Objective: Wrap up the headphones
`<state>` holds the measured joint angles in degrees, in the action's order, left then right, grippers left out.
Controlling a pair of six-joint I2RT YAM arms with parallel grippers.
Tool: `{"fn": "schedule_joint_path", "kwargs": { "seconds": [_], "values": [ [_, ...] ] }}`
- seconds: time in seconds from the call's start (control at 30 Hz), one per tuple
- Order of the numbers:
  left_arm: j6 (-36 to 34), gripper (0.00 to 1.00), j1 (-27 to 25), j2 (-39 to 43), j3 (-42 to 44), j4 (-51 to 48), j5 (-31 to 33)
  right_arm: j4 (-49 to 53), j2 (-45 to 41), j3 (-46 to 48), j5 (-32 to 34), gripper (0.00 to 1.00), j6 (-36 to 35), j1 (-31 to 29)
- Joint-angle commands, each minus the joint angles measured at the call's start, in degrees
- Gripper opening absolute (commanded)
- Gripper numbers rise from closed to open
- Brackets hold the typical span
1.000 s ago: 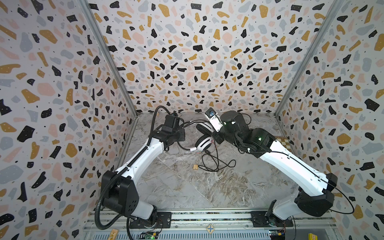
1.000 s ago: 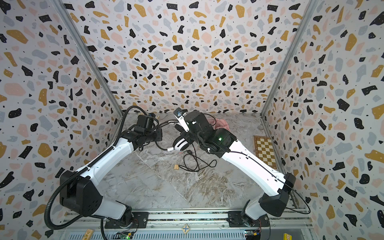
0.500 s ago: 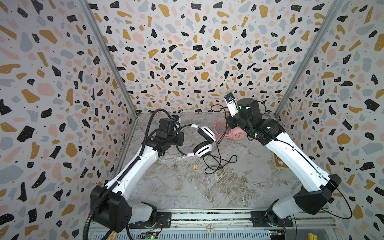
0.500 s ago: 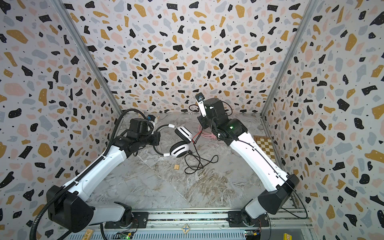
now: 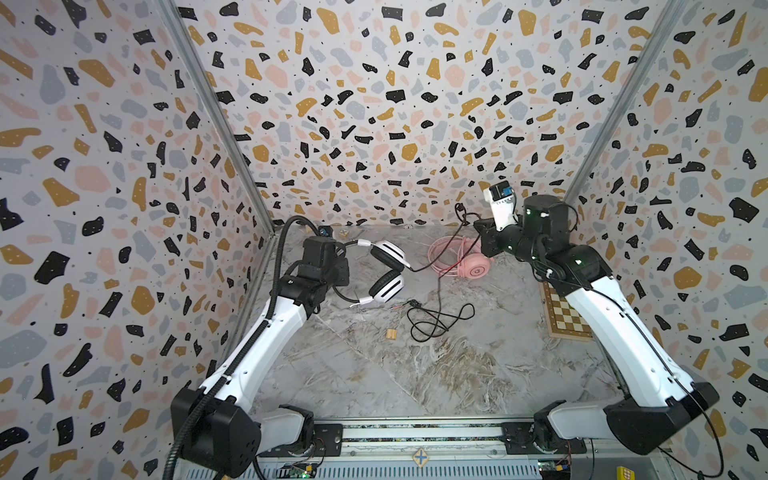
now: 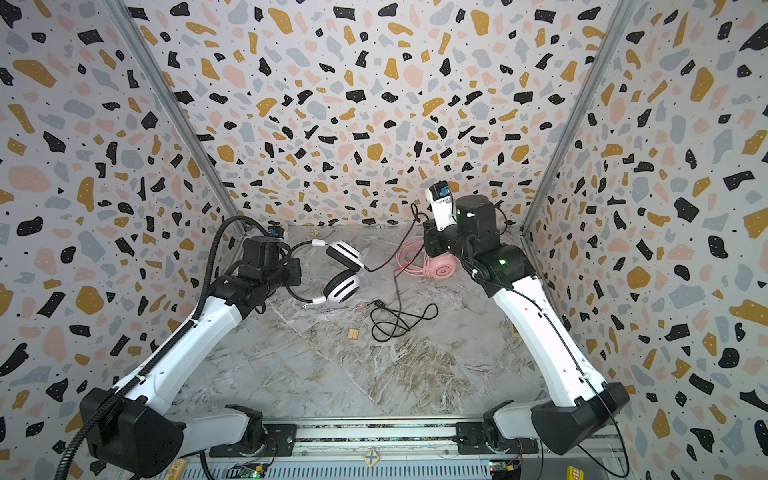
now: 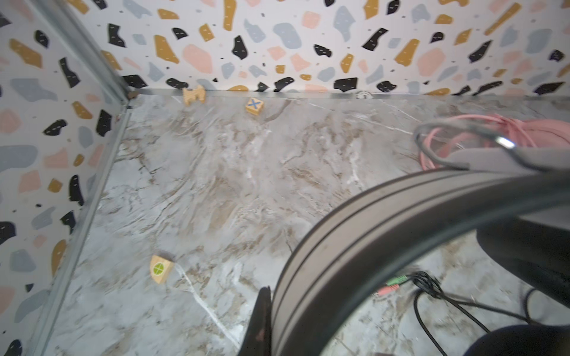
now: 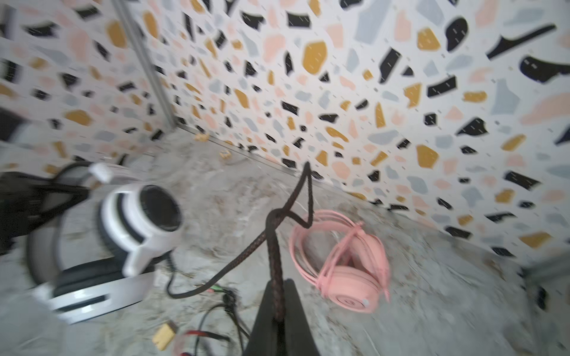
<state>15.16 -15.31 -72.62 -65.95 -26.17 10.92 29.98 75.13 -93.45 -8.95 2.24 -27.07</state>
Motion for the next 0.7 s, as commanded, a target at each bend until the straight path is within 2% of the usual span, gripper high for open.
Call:
{"fn": "schedule_joint_path", "kwargs": {
  "seconds": [0.0,0.07,0.13,0.2,0.3,0.4,0.47,0.67],
  "values": [
    [5.5,0.00,2.2,1.1,-0.9,5.6,2.1,-4.4,-4.4,1.9,-16.7,0.00,2.8,-0.3],
    [7.8,0.00,3.1,1.6,-1.2,6.6,2.7,-7.1,-6.3,5.2,-23.1,0.00,4.6,-0.4],
    [10.4,0.00,4.0,2.0,-1.2,8.3,0.3,-9.5,-6.9,7.9,-28.1,0.00,7.1,-0.4],
    [13.8,0.00,4.2,2.3,-1.6,9.5,-2.1,-10.2,-6.3,10.1,-30.0,0.00,8.2,-0.4],
    [18.9,0.00,4.4,2.9,-2.2,12.3,-5.3,-9.7,-5.6,14.7,-24.9,0.00,8.2,-0.4],
    [24.1,0.00,5.7,3.5,-3.1,13.9,-4.3,-9.9,-6.2,20.8,-25.4,0.00,7.7,-0.4],
    [27.6,0.00,7.1,4.1,-3.6,15.8,-6.8,-11.5,-6.1,26.8,-23.9,0.00,8.7,-0.6],
    [36.9,0.00,7.7,4.8,-4.6,21.6,-16.0,-13.8,-1.7,36.7,-11.3,0.00,9.1,-1.9]
  ]
}}
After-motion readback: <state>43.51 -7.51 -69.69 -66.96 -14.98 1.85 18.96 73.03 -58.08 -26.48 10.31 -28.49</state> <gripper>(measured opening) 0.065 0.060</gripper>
